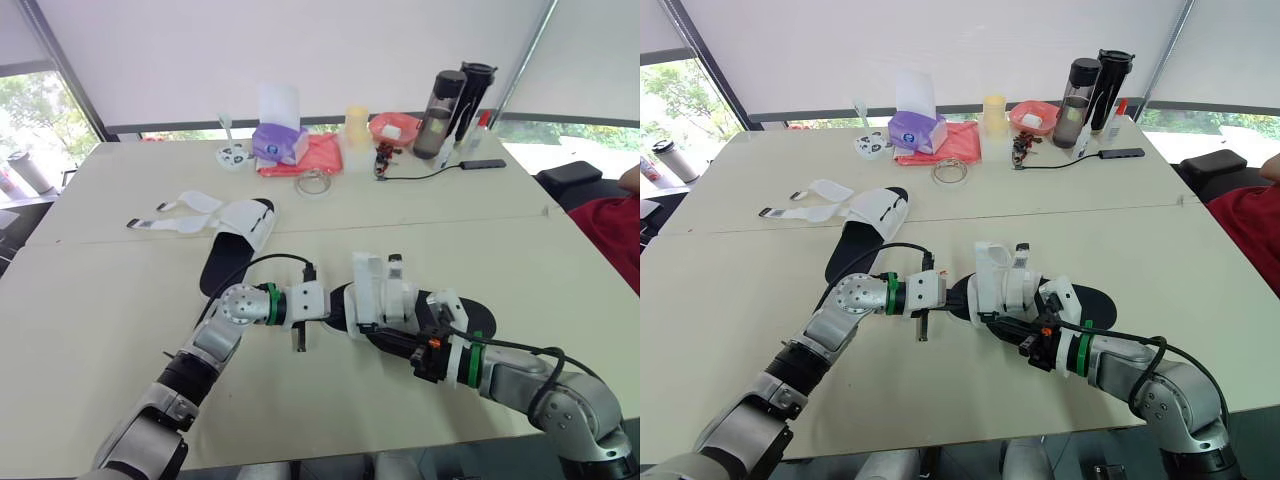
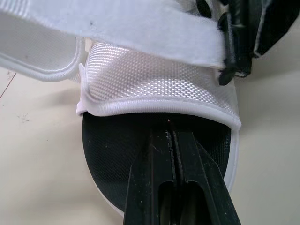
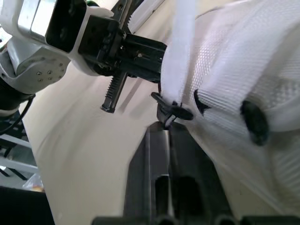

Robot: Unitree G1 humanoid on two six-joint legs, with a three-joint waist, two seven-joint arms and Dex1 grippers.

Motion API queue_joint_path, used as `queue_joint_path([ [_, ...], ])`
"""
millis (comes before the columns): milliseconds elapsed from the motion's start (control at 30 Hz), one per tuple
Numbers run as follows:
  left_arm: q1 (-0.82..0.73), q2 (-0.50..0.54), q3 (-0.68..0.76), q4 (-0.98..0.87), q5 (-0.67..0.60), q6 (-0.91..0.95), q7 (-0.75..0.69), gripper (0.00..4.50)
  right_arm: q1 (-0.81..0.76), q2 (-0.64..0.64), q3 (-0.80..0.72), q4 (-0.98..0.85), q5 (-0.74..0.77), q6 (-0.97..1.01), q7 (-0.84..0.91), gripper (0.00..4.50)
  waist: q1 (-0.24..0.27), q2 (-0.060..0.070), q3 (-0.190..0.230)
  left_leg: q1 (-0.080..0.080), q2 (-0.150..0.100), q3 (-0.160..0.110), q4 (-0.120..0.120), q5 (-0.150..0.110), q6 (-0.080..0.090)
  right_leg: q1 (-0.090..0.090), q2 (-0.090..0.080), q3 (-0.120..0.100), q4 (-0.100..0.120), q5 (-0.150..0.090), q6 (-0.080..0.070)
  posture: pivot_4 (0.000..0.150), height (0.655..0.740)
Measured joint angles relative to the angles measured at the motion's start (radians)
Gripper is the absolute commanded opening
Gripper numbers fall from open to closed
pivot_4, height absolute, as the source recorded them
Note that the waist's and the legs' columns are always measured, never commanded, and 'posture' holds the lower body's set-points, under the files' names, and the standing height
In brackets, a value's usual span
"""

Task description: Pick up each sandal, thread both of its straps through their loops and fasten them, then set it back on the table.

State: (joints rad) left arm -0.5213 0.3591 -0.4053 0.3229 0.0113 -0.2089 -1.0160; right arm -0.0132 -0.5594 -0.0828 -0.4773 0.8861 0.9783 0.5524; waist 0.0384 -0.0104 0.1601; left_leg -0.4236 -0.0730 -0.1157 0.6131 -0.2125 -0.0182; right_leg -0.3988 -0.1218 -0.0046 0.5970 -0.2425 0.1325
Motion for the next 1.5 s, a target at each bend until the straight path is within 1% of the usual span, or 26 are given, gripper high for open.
queue_joint_path([
  [167, -0.004, -0.002, -0.001, 0.007, 0.000, -0.003, 0.000, 0.00, 0.008, 0.001, 0.000, 0.000, 0.000, -0.001, -0.004, 0.02, 0.000, 0.000, 0.000, 0.001, 0.000, 0.000, 0.000, 0.000, 0.000, 0.001, 0.000, 0.000, 0.000, 0.000, 0.000, 0.150, 0.7400],
  [367, -0.005, -0.005, -0.002, 0.015, 0.002, -0.014, 0.000, 0.00, 0.068, -0.017, 0.018, -0.021, -0.005, -0.003, 0.013, 0.02, 0.000, 0.000, 0.000, 0.002, 0.000, 0.000, 0.000, 0.000, 0.000, 0.002, 0.000, 0.000, 0.000, 0.000, 0.000, 0.150, 0.7400],
  [567, -0.006, -0.007, -0.003, 0.019, 0.002, -0.018, 0.001, 0.00, 0.135, -0.057, 0.072, -0.046, -0.009, 0.000, 0.059, 0.02, 0.001, 0.000, 0.000, 0.002, 0.000, 0.000, 0.000, 0.000, 0.000, 0.002, 0.000, 0.000, 0.000, 0.000, 0.000, 0.150, 0.7400],
  [767, -0.006, -0.007, -0.004, 0.021, 0.005, -0.020, 0.005, 0.00, 0.177, -0.109, 0.077, -0.073, -0.007, 0.000, 0.114, 0.02, 0.001, 0.001, -0.001, 0.003, 0.000, 0.000, 0.000, 0.000, 0.000, 0.003, 0.000, 0.000, 0.000, 0.000, 0.000, 0.150, 0.7400],
  [867, -0.006, -0.007, -0.004, 0.022, 0.007, -0.022, 0.005, 0.00, 0.174, -0.116, 0.069, -0.073, -0.009, -0.014, 0.122, 0.02, 0.001, 0.001, -0.001, 0.003, 0.000, 0.000, 0.000, 0.000, 0.000, 0.003, 0.000, 0.000, 0.000, 0.000, 0.000, 0.150, 0.7400],
  [967, -0.006, -0.007, -0.004, 0.024, 0.007, -0.025, 0.005, 0.00, 0.154, -0.104, 0.054, -0.066, -0.038, -0.076, 0.122, 0.02, 0.001, 0.000, -0.001, 0.003, 0.000, 0.000, 0.000, 0.000, 0.000, 0.003, 0.000, 0.000, 0.000, 0.000, 0.000, 0.150, 0.7400],
  [1000, -0.007, -0.008, -0.004, 0.024, 0.007, -0.025, 0.005, 0.00, 0.144, -0.092, 0.041, -0.064, -0.051, -0.108, 0.123, 0.54, 0.001, 0.001, -0.001, 0.003, 0.000, 0.000, 0.000, 0.000, 0.000, 0.003, 0.000, 0.000, 0.000, 0.000, 0.000, 0.150, 0.7400],
  [1033, -0.006, -0.008, -0.005, 0.024, 0.007, -0.025, 0.005, 0.00, 0.140, -0.090, 0.035, -0.064, -0.055, -0.120, 0.124, 0.79, 0.001, 0.001, -0.001, 0.003, 0.000, 0.000, 0.000, 0.000, 0.000, 0.004, 0.000, 0.000, 0.000, 0.000, 0.000, 0.150, 0.7400],
  [1067, -0.006, -0.008, -0.005, 0.024, 0.007, -0.026, 0.005, 0.00, 0.131, -0.088, 0.033, -0.060, -0.067, -0.135, 0.122, 1.27, 0.001, 0.000, -0.001, 0.003, 0.000, 0.000, 0.000, 0.000, 0.000, 0.004, 0.000, 0.000, 0.000, 0.000, 0.000, 0.150, 0.7400],
  [1100, -0.007, -0.008, -0.005, 0.024, 0.007, -0.026, 0.005, 0.00, 0.124, -0.087, 0.034, -0.057, -0.079, -0.145, 0.120, 1.77, 0.001, 0.000, -0.001, 0.003, 0.000, 0.000, 0.000, 0.000, 0.000, 0.004, 0.000, 0.000, 0.000, 0.000, 0.000, 0.150, 0.7400],
  [1133, -0.006, -0.008, -0.005, 0.024, 0.007, -0.026, 0.005, 0.00, 0.119, -0.084, 0.035, -0.051, -0.093, -0.155, 0.116, 2.37, 0.001, 0.000, -0.001, 0.004, 0.000, 0.000, 0.000, 0.000, 0.000, 0.004, 0.000, 0.000, 0.000, 0.000, 0.000, 0.150, 0.7400],
  [1233, -0.006, -0.008, -0.005, 0.025, 0.007, -0.026, 0.005, 0.00, 0.117, -0.071, 0.036, -0.041, -0.106, -0.161, 0.112, 3.82, 0.001, 0.001, -0.001, 0.004, 0.000, 0.000, 0.000, 0.000, 0.000, 0.004, 0.000, 0.000, 0.000, 0.000, 0.000, 0.150, 0.7400],
  [1267, -0.006, -0.008, -0.005, 0.025, 0.007, -0.026, 0.005, 0.00, 0.117, -0.069, 0.038, -0.042, -0.105, -0.160, 0.115, 4.44, 0.001, 0.001, -0.001, 0.004, 0.000, 0.000, 0.000, 0.000, 0.000, 0.004, 0.000, 0.000, 0.000, 0.000, 0.000, 0.150, 0.7400],
  [1500, -0.006, -0.008, -0.005, 0.030, 0.010, -0.026, 0.012, 0.00, 0.116, -0.065, 0.038, -0.038, -0.097, -0.159, 0.116, 4.44, 0.000, 0.001, -0.001, 0.008, 0.000, 0.000, 0.000, -0.001, -0.001, 0.008, 0.000, 0.000, 0.000, 0.000, 0.000, 0.150, 0.7400],
])
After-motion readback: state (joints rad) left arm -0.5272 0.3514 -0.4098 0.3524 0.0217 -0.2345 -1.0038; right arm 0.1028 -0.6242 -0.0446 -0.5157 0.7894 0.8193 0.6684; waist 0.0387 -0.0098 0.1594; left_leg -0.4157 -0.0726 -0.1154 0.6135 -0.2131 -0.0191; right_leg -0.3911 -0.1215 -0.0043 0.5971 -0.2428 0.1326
